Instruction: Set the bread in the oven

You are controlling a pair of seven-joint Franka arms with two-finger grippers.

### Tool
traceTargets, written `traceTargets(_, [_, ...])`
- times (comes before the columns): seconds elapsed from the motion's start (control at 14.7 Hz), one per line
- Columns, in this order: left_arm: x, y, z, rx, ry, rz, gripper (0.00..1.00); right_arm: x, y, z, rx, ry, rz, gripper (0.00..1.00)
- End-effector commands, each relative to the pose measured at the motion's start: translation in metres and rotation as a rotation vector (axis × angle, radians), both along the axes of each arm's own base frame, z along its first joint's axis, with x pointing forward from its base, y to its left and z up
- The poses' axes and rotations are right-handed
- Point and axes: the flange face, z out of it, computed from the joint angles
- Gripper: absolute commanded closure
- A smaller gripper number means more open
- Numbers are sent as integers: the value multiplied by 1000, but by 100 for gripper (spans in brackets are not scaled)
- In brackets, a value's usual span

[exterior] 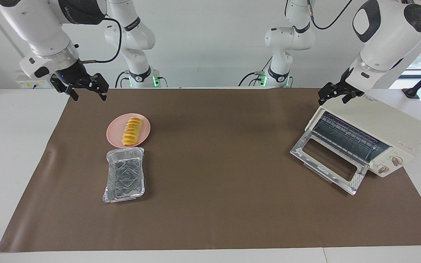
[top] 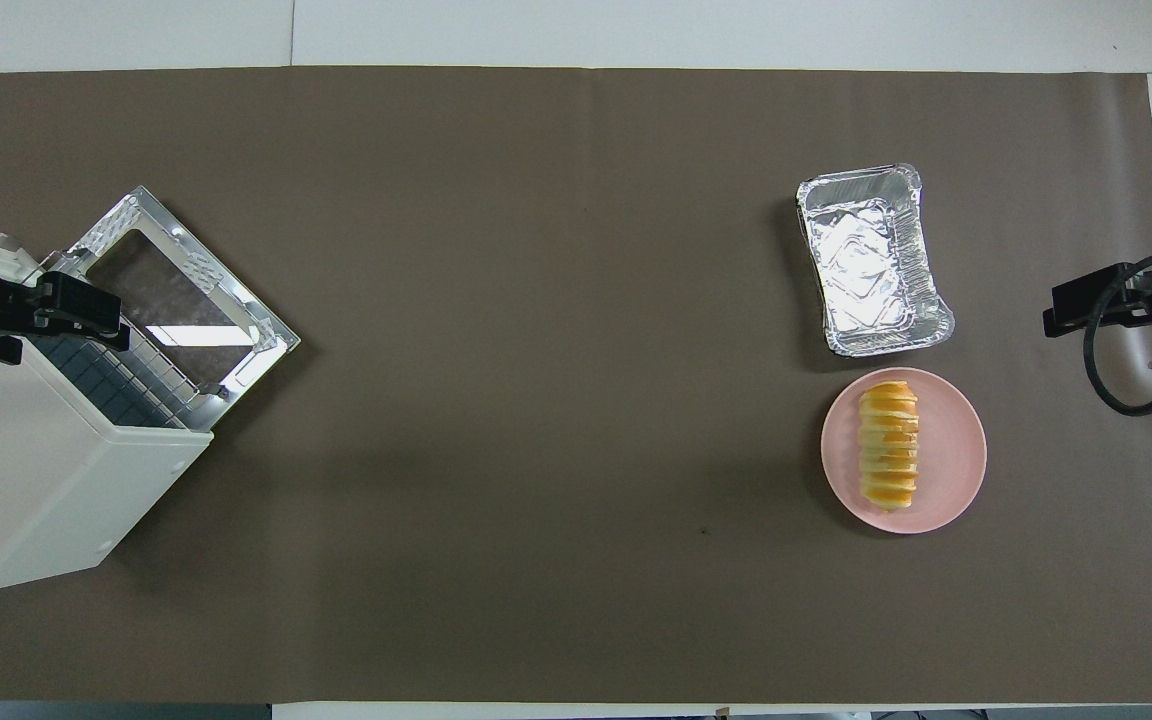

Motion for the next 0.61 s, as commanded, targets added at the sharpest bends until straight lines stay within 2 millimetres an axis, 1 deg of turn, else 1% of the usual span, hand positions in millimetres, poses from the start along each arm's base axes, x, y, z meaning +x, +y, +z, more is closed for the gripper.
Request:
traceTargets(0.0, [-7,0,2,-13,-12,13,0,-4,-2,-2,3,-2,-18,0])
traceTargets(0.2, [-7,2,3,-13,-13,16,0,-6,-2,-5,3,5,-14,0])
traceTargets(0.27, [-7,0,3,-13,-13,13,0,-9,-1,-7,2,7,-14,0])
traceTargets(0.34, [-7,2,2,-13,-12,16,0,-12,-1,-13,3,16,-17,0])
traceTargets(0.54, [-7,0,3,-13,-13,13,0,-24,7,-29,2,22,-8,0])
